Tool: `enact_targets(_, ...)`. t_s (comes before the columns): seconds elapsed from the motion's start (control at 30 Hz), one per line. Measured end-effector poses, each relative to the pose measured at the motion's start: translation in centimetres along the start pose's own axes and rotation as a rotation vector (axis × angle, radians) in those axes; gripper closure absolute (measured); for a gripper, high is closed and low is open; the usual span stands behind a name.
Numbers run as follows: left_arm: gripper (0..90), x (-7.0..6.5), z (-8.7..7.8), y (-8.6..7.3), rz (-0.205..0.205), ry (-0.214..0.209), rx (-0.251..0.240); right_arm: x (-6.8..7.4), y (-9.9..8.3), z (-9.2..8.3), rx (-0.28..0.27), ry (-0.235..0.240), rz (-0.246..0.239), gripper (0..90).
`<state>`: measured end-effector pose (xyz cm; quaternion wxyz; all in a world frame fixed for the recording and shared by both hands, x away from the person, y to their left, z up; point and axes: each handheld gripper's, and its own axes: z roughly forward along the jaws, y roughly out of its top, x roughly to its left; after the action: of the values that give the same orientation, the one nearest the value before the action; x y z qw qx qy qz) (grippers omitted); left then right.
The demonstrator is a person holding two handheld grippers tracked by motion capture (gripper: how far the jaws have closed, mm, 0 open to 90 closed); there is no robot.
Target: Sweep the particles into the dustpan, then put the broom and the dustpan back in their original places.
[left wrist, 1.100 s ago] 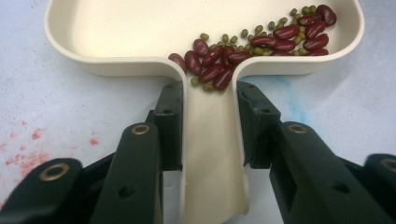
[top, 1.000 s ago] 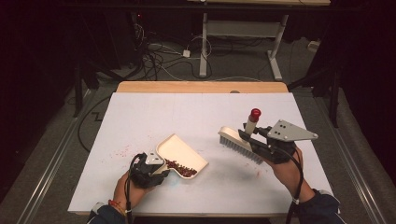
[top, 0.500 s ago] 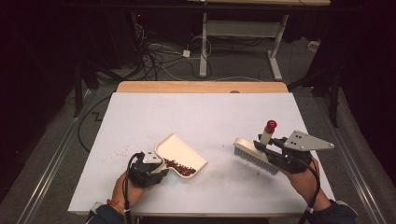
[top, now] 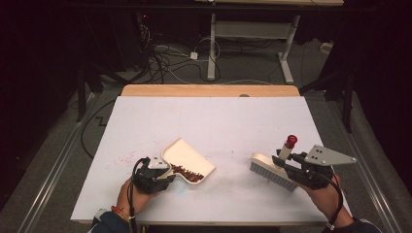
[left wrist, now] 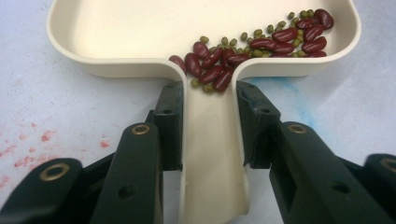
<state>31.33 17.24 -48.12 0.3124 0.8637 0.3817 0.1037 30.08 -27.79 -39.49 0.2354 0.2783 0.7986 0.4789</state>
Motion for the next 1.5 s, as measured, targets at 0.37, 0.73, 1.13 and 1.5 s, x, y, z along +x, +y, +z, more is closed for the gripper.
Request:
enact_targets(0.37,63.4,0.3,0.1,-0.1,0.000,0.001,-0.005,0.3,-0.1,-0.2,0.003,0.016,-0.007,70.7)
enact_targets(0.73,63.4,0.7,0.1,-0.1,-0.016,0.018,-0.013,0.2,0.1,-0.2,0.010,0.032,-0.018,70.7)
enact_targets(1.13,63.4,1.8,0.2,-0.3,-0.046,0.073,-0.014,0.4,0.0,-0.5,0.015,0.047,-0.022,70.7)
enact_targets(1.5,63.4,3.1,0.2,-0.7,-0.110,0.115,-0.016,0.2,0.2,-1.1,0.015,0.054,-0.018,70.7)
